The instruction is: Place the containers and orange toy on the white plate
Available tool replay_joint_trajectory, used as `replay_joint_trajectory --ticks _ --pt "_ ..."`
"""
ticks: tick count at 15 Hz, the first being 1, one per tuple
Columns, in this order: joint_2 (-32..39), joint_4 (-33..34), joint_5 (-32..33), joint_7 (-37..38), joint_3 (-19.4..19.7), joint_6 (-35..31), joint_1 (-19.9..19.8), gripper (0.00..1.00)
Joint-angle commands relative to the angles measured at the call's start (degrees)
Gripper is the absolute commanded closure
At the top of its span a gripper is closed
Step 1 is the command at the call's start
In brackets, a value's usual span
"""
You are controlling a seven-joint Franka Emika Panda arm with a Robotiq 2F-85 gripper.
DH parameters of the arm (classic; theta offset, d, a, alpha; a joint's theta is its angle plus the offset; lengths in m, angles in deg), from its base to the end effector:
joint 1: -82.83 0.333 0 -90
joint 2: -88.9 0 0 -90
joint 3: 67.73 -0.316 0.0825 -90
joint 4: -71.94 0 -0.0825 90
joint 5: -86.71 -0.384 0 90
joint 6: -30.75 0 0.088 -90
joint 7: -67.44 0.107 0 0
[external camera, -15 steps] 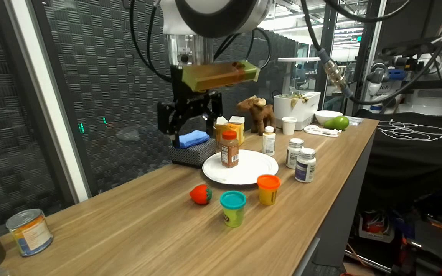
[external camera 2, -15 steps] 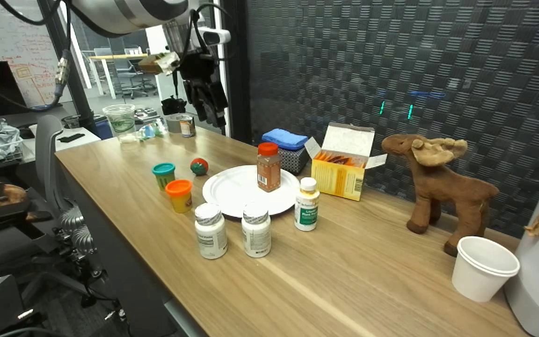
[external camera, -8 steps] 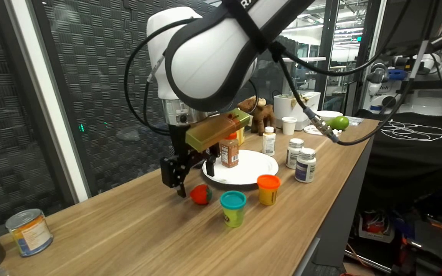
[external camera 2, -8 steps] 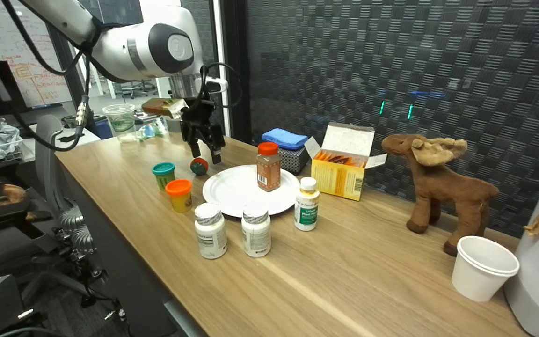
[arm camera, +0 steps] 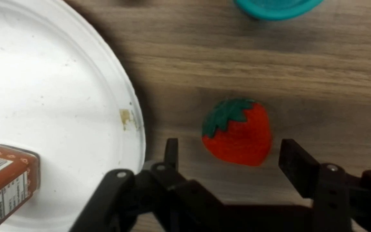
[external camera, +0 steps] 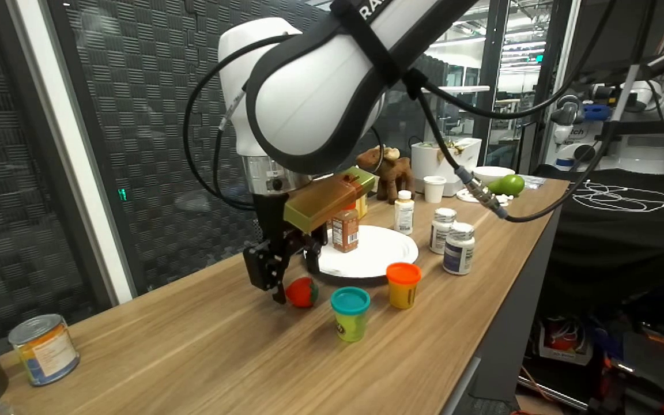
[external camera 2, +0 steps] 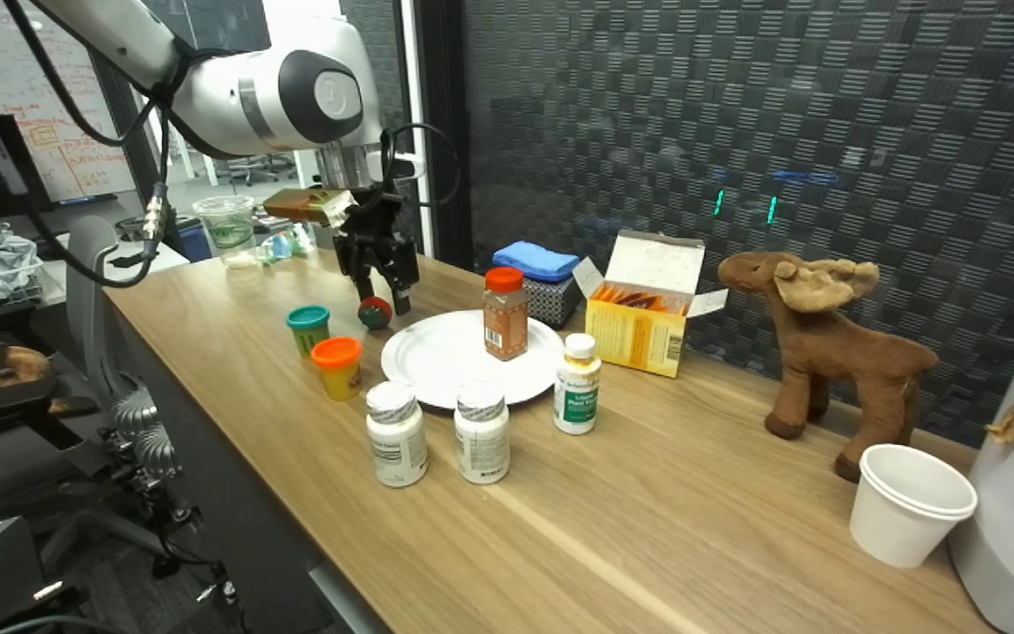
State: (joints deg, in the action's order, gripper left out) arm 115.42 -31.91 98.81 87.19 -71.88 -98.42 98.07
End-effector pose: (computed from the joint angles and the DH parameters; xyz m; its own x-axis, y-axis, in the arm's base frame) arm 0.6134 0.2062 0.2852 0.9923 0.1225 0.0186 0.1191 -0.9844 0.1295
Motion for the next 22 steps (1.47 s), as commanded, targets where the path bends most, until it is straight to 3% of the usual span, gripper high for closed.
replay_joint_trajectory --ticks 1,5,12,15,22 --pt "-1.2 -0.8 -0.8 -2.2 -0.4 2.8 0.1 0.49" --pt "-2.0 -0.9 0.1 -2.0 -0.2 3.8 0.5 0.76" --pt "-7.4 -1.7 2.8 3.2 3.4 2.0 -0.9 0.76" --pt "-5.9 -1.1 5.7 5.4 5.5 1.9 -1.8 0.76" --pt "-2.4 0.6 4.5 7.1 6.3 2.8 -3.4 0.76"
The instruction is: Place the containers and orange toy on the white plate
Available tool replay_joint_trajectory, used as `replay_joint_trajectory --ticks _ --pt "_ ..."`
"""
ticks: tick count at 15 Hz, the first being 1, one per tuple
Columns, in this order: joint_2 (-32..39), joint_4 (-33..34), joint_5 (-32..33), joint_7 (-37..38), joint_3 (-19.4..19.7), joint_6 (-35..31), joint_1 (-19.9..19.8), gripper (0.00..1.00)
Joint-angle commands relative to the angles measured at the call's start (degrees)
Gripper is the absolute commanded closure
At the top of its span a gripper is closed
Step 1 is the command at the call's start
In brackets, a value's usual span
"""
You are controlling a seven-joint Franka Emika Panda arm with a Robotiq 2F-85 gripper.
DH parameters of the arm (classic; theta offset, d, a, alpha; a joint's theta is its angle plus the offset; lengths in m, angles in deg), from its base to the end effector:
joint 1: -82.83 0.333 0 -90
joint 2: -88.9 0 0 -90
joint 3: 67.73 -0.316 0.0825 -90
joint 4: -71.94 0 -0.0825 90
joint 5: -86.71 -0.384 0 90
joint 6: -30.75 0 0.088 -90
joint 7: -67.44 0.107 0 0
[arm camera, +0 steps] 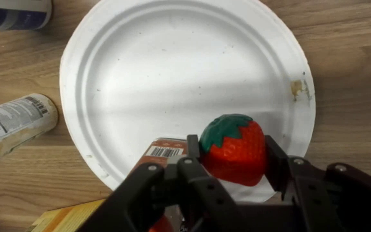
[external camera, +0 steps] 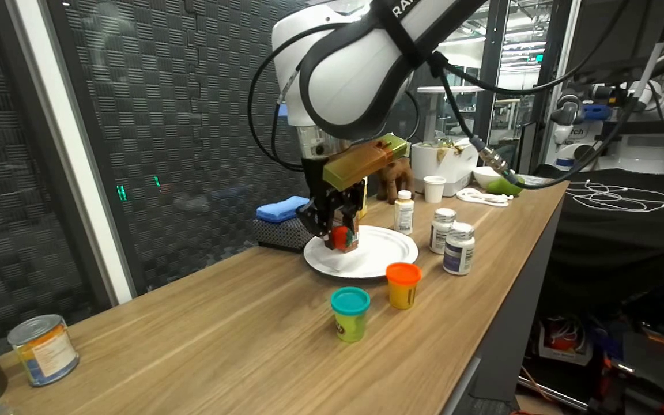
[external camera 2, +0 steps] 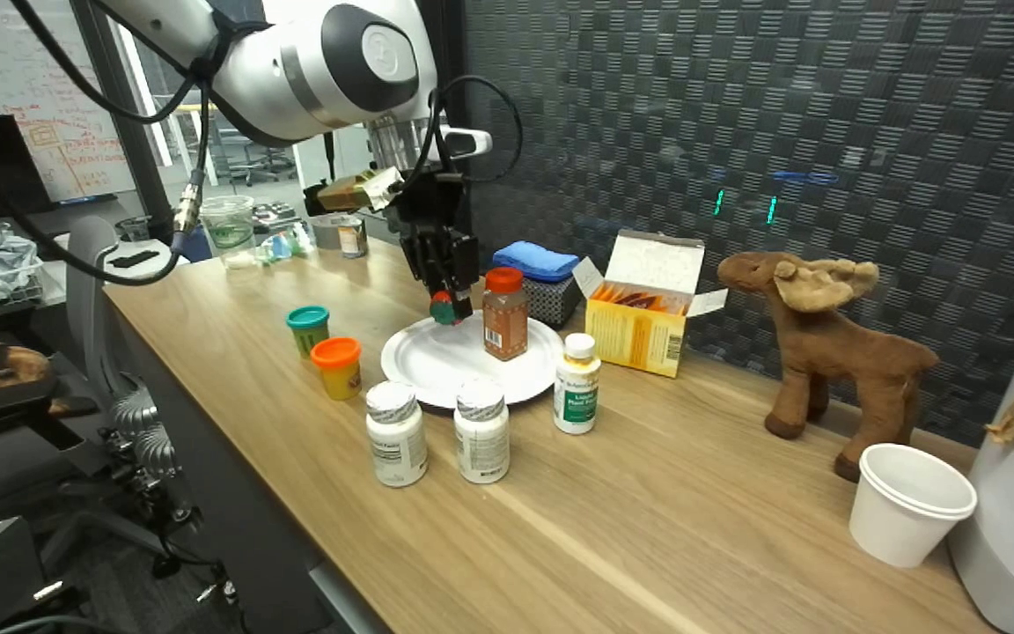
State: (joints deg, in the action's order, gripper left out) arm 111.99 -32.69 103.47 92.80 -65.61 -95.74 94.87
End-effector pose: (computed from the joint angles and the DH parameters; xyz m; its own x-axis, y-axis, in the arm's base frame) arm 0.6324 0.1024 0.3142 0.9946 -0.0813 0.0642 -0.0943 -0.9668 0.2374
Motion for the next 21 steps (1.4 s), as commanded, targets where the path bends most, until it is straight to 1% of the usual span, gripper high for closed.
replay_joint_trajectory --ticks 1,4,6,7,8,11,12,14,15,18,21 --pt "1.5 1.8 -0.3 1.7 0.1 0.3 -0.2 0.76" --pt "2.5 2.5 0.6 3.0 0.7 -0.1 0.1 0.76" --pt "2.9 3.0 -0.2 3.8 0.7 -0.2 -0.1 0.76" --pt "2.9 3.1 -0.3 3.9 0.7 -0.4 -0.2 0.26" --pt "2.8 3.2 -1.1 4.0 0.5 -0.7 -0.5 0.25" --pt "0.3 2.1 -2.1 5.7 0.2 -4.2 -0.4 0.04" --pt "-0.6 1.7 -2.1 6.7 0.2 -5.7 -0.1 0.00" --pt "-3.6 -0.2 -2.2 7.7 -0.2 -8.6 0.8 0.00" --pt "-4.8 -0.7 -1.9 7.8 -0.6 -8.9 1.2 0.00" --pt "-9.7 -4.1 -1.6 8.8 -2.1 -6.9 2.7 0.00" --pt "-14.0 -8.6 -1.3 12.4 -4.1 -3.9 4.0 0.00"
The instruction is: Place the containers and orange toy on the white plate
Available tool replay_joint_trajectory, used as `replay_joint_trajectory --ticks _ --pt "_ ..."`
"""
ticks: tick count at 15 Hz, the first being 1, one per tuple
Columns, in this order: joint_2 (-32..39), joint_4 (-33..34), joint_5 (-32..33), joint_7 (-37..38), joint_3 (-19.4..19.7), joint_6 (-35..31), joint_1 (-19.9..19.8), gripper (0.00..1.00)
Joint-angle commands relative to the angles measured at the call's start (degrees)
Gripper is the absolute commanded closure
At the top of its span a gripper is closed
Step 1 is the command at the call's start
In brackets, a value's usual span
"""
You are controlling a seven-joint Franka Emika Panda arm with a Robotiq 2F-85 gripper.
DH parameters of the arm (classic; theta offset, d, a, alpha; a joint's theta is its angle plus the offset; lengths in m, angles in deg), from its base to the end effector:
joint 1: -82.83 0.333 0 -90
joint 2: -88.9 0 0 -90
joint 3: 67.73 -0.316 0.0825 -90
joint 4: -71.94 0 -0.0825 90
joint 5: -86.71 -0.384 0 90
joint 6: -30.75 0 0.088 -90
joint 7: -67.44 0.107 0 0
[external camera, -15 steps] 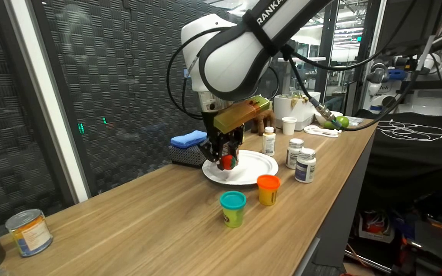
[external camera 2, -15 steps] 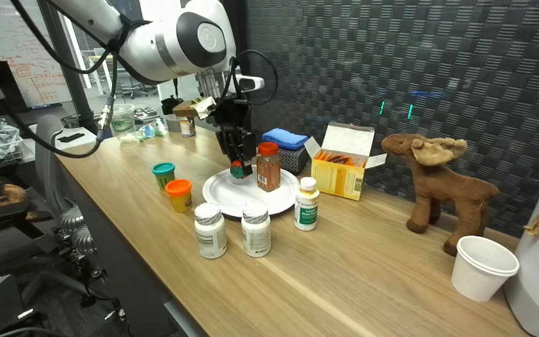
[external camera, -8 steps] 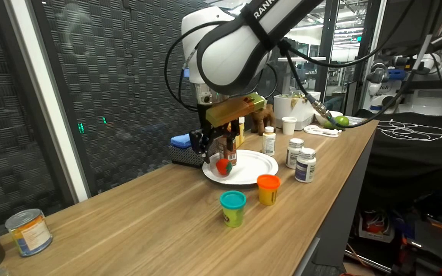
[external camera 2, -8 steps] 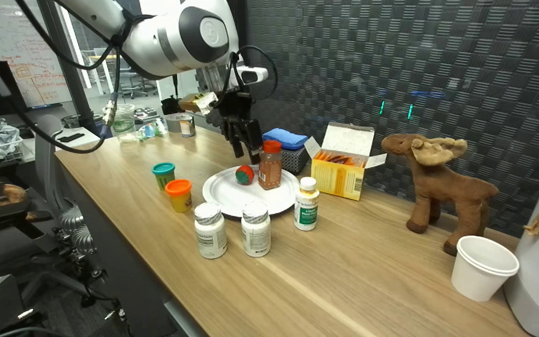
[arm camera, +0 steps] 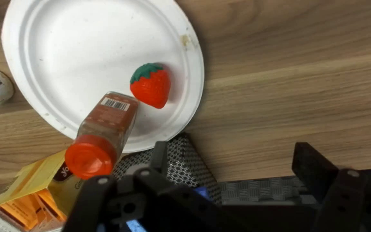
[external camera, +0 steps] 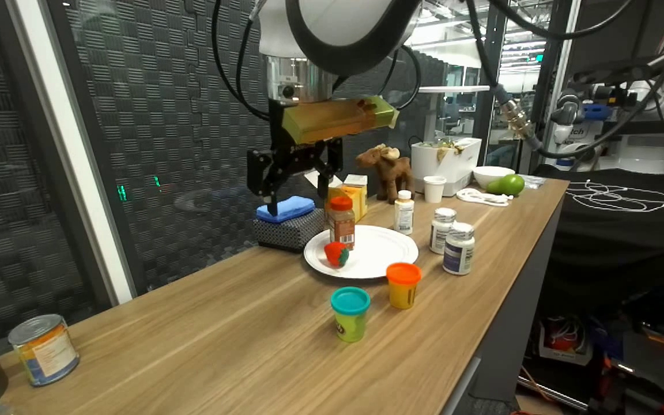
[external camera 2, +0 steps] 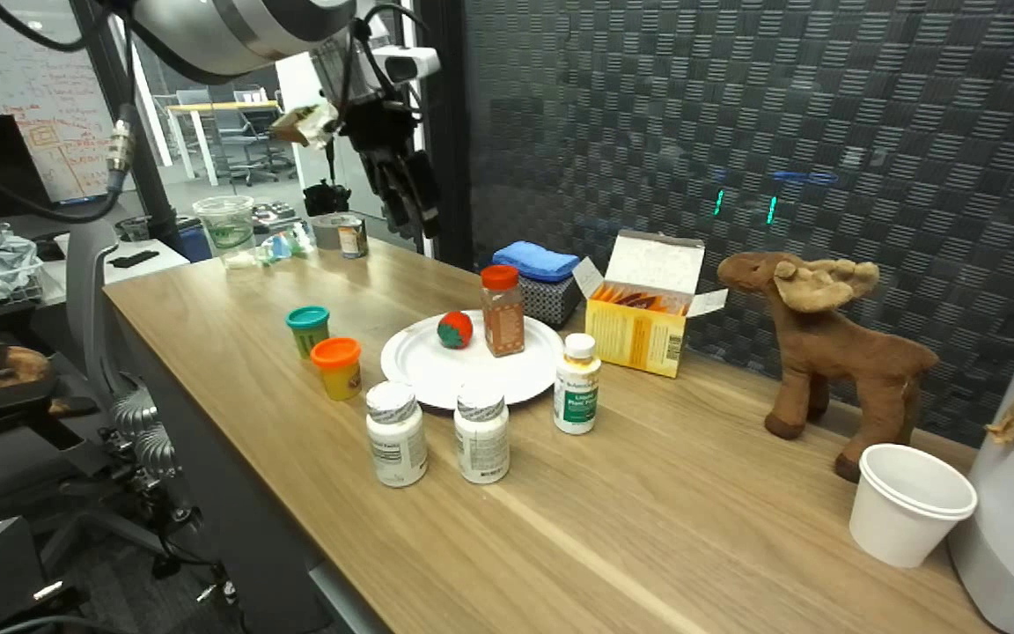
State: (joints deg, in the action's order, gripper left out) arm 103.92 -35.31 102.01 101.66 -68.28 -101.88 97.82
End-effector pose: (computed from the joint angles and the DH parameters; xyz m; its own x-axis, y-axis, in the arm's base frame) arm 0.6147 0.1653 0.3927 0.9556 -0.1449 0.2564 -0.1735 -0.9805 0.0925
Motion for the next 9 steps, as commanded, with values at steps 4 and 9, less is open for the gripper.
replay_joint_trajectory --ticks 4,9 --pt "-8.8 -11.5 -3.9 4.7 -5.3 5.4 0.5 0.00" --pt "-8.8 -15.6 -9.6 1.5 -7.1 3.8 -0.6 0.00"
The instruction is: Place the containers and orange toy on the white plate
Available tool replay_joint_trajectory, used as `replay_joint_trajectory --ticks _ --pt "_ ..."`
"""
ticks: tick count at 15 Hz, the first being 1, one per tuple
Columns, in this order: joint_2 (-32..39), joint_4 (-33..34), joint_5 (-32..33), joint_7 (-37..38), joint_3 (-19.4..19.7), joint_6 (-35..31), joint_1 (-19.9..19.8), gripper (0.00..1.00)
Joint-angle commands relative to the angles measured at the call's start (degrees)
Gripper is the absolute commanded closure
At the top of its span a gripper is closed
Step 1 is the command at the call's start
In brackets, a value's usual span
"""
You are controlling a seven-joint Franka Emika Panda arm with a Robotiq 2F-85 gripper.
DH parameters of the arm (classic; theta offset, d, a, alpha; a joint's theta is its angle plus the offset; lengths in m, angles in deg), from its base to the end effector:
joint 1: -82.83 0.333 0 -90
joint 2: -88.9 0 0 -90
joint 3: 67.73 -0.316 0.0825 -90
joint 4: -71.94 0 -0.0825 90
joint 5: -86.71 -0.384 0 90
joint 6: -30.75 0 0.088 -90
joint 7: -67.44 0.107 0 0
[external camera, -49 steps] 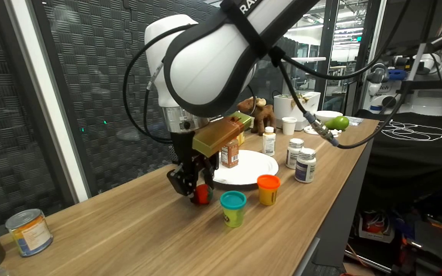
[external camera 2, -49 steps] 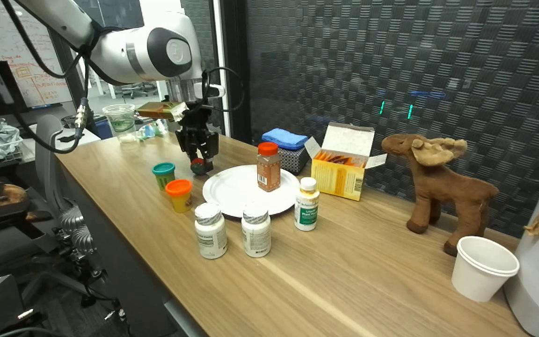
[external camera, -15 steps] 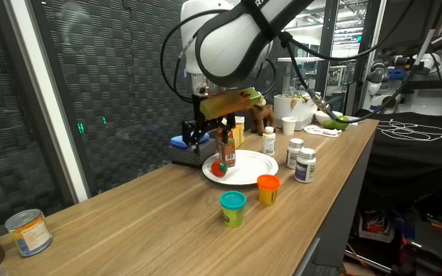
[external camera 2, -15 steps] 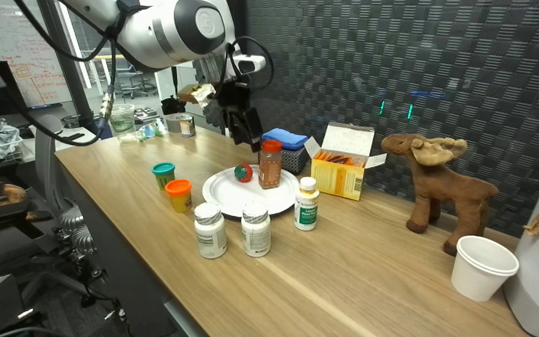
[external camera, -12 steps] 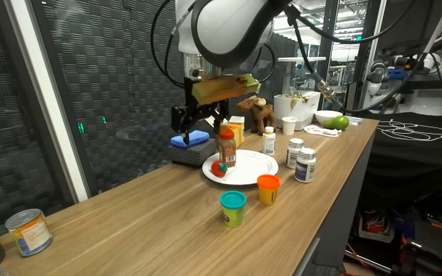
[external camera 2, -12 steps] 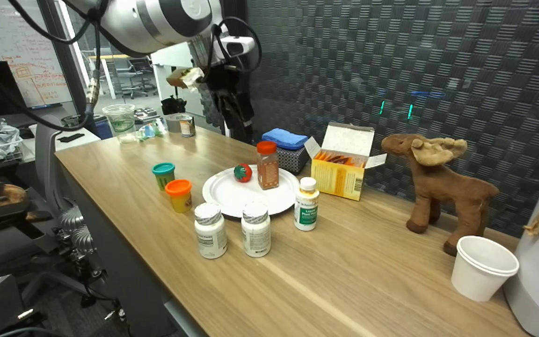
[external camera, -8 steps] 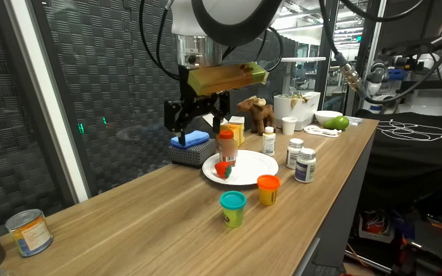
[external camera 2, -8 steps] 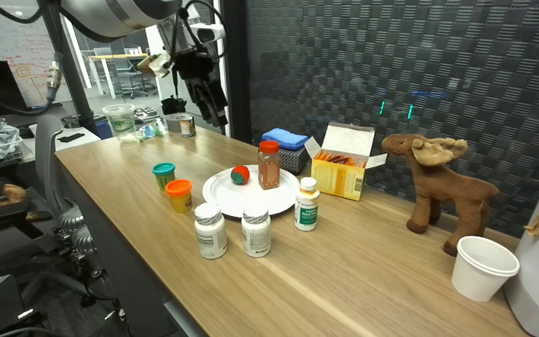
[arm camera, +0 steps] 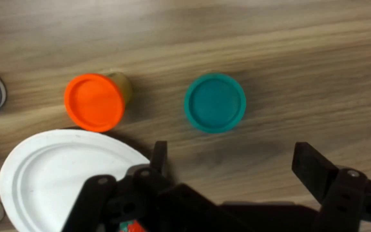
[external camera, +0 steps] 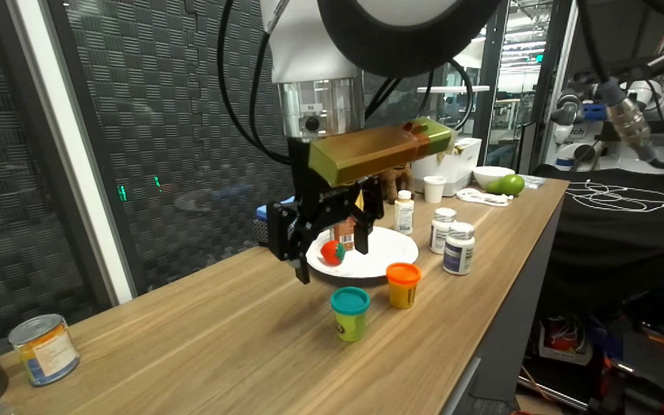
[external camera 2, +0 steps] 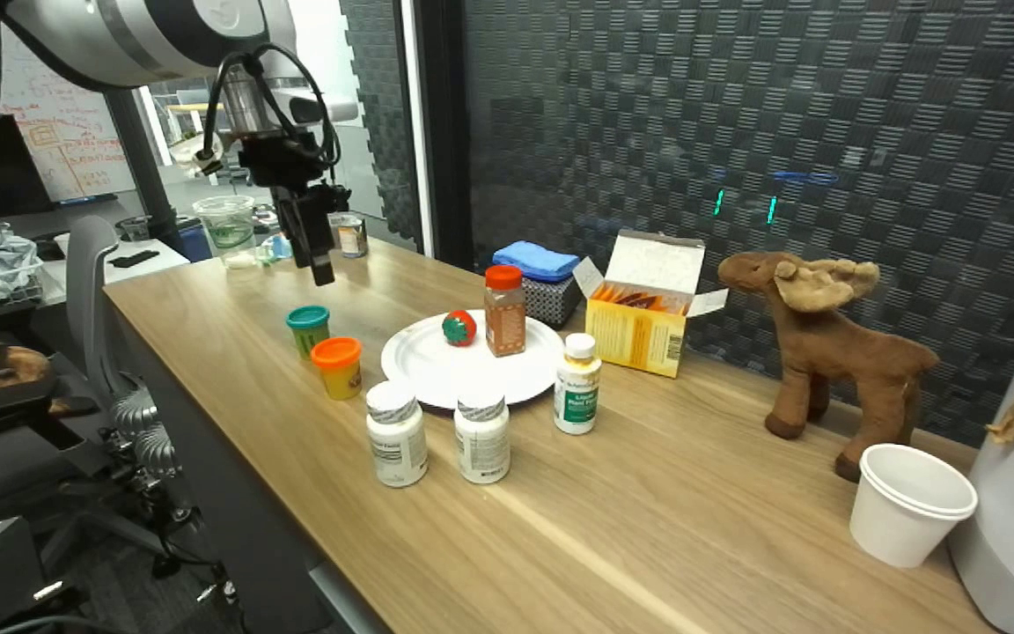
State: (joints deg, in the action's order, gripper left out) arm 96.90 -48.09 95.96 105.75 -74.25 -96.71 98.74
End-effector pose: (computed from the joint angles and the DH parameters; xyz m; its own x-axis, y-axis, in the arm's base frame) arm 0.5256 0.2104 0.3557 0.9828 -0.1753 0.0581 -0.1803 -0.9789 0.0957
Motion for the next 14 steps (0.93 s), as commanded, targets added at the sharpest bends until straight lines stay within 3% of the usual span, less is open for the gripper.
replay_joint_trajectory --ticks 1,14 --pt "-1.6 -3.3 -4.1 -2.9 -1.1 -1.7 -1.7 0.00" --pt "1.7 -3.4 -12.6 -13.5 -0.8 -1.9 -3.9 0.00"
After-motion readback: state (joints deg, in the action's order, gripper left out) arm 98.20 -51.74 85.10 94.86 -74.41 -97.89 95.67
